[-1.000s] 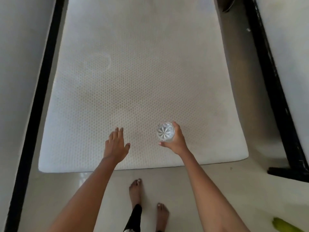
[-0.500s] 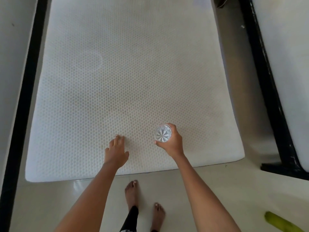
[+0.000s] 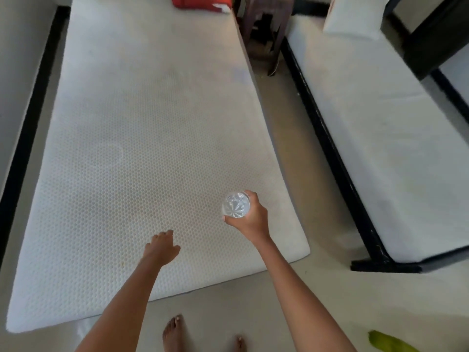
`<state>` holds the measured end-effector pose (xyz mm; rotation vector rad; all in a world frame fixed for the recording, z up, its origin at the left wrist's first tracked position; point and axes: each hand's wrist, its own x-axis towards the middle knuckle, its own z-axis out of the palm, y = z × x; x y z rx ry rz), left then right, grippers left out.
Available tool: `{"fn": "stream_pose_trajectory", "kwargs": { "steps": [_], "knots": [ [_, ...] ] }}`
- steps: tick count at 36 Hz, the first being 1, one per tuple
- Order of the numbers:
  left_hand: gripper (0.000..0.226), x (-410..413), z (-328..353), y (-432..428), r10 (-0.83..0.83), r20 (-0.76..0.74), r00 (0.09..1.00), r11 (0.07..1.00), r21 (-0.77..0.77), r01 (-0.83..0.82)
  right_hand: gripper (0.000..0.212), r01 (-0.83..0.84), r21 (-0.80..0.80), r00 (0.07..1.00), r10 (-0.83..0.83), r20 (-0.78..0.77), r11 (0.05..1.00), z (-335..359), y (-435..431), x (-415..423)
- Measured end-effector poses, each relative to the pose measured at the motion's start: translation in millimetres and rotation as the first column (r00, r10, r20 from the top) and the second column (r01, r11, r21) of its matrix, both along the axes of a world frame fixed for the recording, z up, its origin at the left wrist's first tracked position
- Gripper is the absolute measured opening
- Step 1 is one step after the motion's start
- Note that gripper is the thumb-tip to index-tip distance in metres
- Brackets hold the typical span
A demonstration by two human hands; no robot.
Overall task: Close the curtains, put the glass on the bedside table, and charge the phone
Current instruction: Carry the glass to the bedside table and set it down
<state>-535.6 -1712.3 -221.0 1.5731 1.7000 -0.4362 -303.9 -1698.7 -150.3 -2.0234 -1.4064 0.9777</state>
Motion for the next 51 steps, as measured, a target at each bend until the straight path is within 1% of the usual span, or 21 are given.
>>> {"fn": "stream_pose_trajectory", "kwargs": {
  "steps": [2, 5, 11, 16, 19, 23, 27, 31, 36, 39, 42, 44, 51],
  "knots": [
    [0.060, 18, 20, 4, -0.007, 0.024, 1.000, 1.000, 0.010, 0.006, 0.085, 0.015, 0.026, 1.000, -0.015, 0.002, 1.000, 24, -3, 15],
    [0.059, 49, 51, 13, -0.013, 0.074, 0.997, 0.998, 0.065, 0.008, 0.085, 0.039, 0.064, 0.999, -0.039, 0.009, 0.997, 58, -10, 42],
    [0.056, 135, 115, 34, 0.013, 0.206, 0.978, 0.972, 0.226, -0.060, 0.081, 0.073, 0.154, 0.997, -0.078, 0.026, 0.985, 116, -18, 112],
    [0.055, 218, 170, 33, 0.015, 0.356, 0.934, 0.910, 0.382, -0.160, 0.076, -0.001, 0.236, 0.997, -0.016, 0.070, 0.972, 155, -13, 188],
    [0.054, 255, 188, 26, 0.029, 0.412, 0.911, 0.870, 0.439, -0.226, 0.075, -0.074, 0.279, 0.994, 0.048, 0.100, 0.957, 178, -7, 229],
    [0.054, 302, 202, 19, 0.062, 0.447, 0.892, 0.838, 0.462, -0.290, 0.074, -0.136, 0.316, 0.986, 0.096, 0.140, 0.939, 208, 3, 278],
    [0.054, 347, 214, 27, 0.069, 0.463, 0.884, 0.815, 0.485, -0.317, 0.075, -0.149, 0.336, 0.983, 0.101, 0.156, 0.930, 223, 21, 319],
    [0.054, 387, 225, 51, 0.078, 0.458, 0.885, 0.775, 0.531, -0.343, 0.080, -0.141, 0.356, 0.986, 0.097, 0.137, 0.924, 226, 48, 354],
    [0.055, 434, 231, 96, 0.098, 0.466, 0.879, 0.755, 0.540, -0.371, 0.077, -0.168, 0.335, 0.983, 0.134, 0.123, 0.927, 228, 97, 401],
    [0.054, 461, 234, 134, 0.116, 0.477, 0.871, 0.740, 0.544, -0.397, 0.078, -0.174, 0.328, 0.984, 0.151, 0.095, 0.929, 233, 133, 431],
    [0.051, 490, 238, 167, 0.170, 0.500, 0.849, 0.726, 0.518, -0.451, 0.077, -0.191, 0.311, 0.981, 0.168, 0.101, 0.931, 242, 172, 460],
    [0.050, 507, 243, 193, 0.175, 0.512, 0.841, 0.714, 0.522, -0.467, 0.077, -0.197, 0.297, 0.979, 0.173, 0.105, 0.934, 248, 203, 477],
    [0.048, 553, 258, 278, 0.164, 0.541, 0.825, 0.684, 0.541, -0.490, 0.076, -0.168, 0.351, 0.984, 0.138, 0.109, 0.921, 268, 301, 524]
  ]
}}
